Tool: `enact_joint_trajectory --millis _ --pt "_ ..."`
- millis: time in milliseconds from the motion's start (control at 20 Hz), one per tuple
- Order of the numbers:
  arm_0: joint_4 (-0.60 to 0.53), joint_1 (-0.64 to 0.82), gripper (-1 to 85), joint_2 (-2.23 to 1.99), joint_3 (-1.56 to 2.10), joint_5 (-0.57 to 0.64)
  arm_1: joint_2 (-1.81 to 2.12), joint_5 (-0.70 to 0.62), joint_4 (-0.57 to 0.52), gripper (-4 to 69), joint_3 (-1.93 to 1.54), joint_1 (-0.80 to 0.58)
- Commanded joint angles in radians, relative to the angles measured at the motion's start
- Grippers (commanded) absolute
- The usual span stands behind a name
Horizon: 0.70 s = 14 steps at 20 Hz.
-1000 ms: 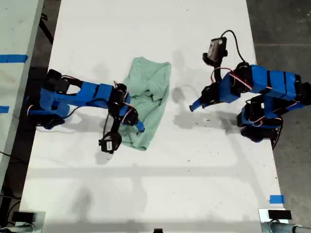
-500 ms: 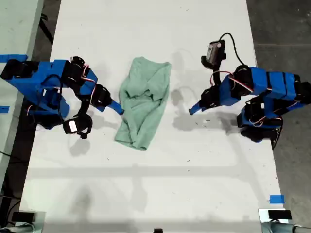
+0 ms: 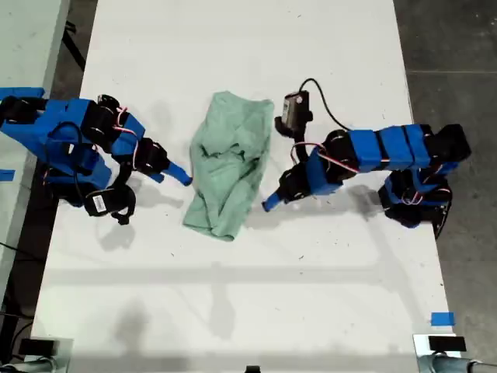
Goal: Fold tshirt
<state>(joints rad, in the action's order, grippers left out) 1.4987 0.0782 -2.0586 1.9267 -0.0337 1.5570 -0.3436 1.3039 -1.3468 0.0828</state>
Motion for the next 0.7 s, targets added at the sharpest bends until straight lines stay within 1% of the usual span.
enact_joint_trajectory --millis 0,100,200,250,400,650 --pt "-0.041 -0.015 28.2 0.029 -0.009 0.040 -0.199 0.023 -0.002 25.3 0.314 0.046" --pt "-0.049 -0.032 28.5 0.072 -0.011 0.061 -0.360 0.032 0.014 28.8 0.502 0.066" --pt "-0.061 -0.049 28.5 0.092 -0.005 0.061 -0.431 0.051 0.000 29.2 0.561 0.072" --pt "-0.083 -0.055 28.9 0.098 0.009 0.052 -0.449 0.055 -0.020 29.8 0.561 0.074" --pt "-0.202 -0.058 28.8 0.130 0.089 0.048 -0.517 0.064 -0.080 30.2 0.568 0.074" --pt "-0.302 -0.097 28.7 0.282 0.097 0.023 -0.601 0.063 -0.140 29.9 0.597 0.075"
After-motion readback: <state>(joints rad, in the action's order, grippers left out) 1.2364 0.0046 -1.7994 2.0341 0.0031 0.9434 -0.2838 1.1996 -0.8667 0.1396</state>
